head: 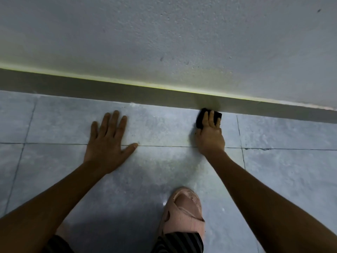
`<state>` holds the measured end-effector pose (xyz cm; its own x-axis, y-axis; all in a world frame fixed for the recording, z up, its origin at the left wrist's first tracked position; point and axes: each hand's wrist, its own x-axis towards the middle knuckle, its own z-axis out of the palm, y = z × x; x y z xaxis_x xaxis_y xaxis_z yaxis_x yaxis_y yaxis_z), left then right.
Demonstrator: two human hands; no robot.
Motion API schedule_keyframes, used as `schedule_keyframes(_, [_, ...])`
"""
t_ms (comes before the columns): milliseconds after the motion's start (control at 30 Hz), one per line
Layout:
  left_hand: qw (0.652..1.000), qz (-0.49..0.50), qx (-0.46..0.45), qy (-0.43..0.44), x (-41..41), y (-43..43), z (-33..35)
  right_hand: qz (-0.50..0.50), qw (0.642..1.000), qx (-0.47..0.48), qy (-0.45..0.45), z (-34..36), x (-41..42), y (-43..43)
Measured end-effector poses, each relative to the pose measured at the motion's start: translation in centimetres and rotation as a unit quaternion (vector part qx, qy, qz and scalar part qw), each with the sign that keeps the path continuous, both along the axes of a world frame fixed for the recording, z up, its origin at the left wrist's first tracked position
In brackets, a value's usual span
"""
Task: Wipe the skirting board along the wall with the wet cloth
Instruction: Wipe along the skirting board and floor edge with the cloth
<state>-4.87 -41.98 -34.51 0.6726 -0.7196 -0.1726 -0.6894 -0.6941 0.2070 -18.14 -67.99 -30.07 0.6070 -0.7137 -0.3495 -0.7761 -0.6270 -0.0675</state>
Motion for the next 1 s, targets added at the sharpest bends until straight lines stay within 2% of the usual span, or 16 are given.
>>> schedule_keyframes(67, [1.000,0.006,0.006,-0.004,-0.1,-0.1,0.0,0.049,0.999,0.005,-0.013,-0.1,1.4,2.4])
schedule_keyframes(200, [1.000,0.007,0.003,-0.003,0.0,-0.1,0.0,0.214,0.975,0.042,-0.036,-0.3,5.1,7.6])
schedule_keyframes(300, [1.000,0.004,0.000,0.002,0.0,0.4,-0.1,0.297,0.952,0.051,-0.047,-0.5,5.6,7.3])
schedule_keyframes(367, [1.000,0.024,0.001,-0.003,0.5,1.7,-0.1,0.301,0.952,0.034,-0.052,-0.4,4.0,5.1])
schedule_keyframes(500, [0.993,0.121,0.000,0.001,2.1,5.7,0.1,0.206,0.978,-0.009,-0.012,0.1,1.5,1.8])
schedule_keyframes(633, [0.990,0.144,0.012,0.003,2.4,6.8,0.1,0.217,0.976,-0.004,-0.012,0.3,2.9,4.1])
schedule_keyframes(733, [0.990,0.138,0.015,0.005,2.3,6.5,0.1,0.315,0.949,0.010,-0.024,0.3,5.9,7.2])
schedule_keyframes(867, [0.992,0.120,0.029,0.025,3.1,6.9,0.4,0.452,0.892,0.027,-0.003,0.1,11.1,11.4])
schedule_keyframes(1000, [0.994,0.084,0.050,0.041,4.0,7.5,0.9,0.525,0.851,0.019,-0.017,-0.7,11.9,10.2])
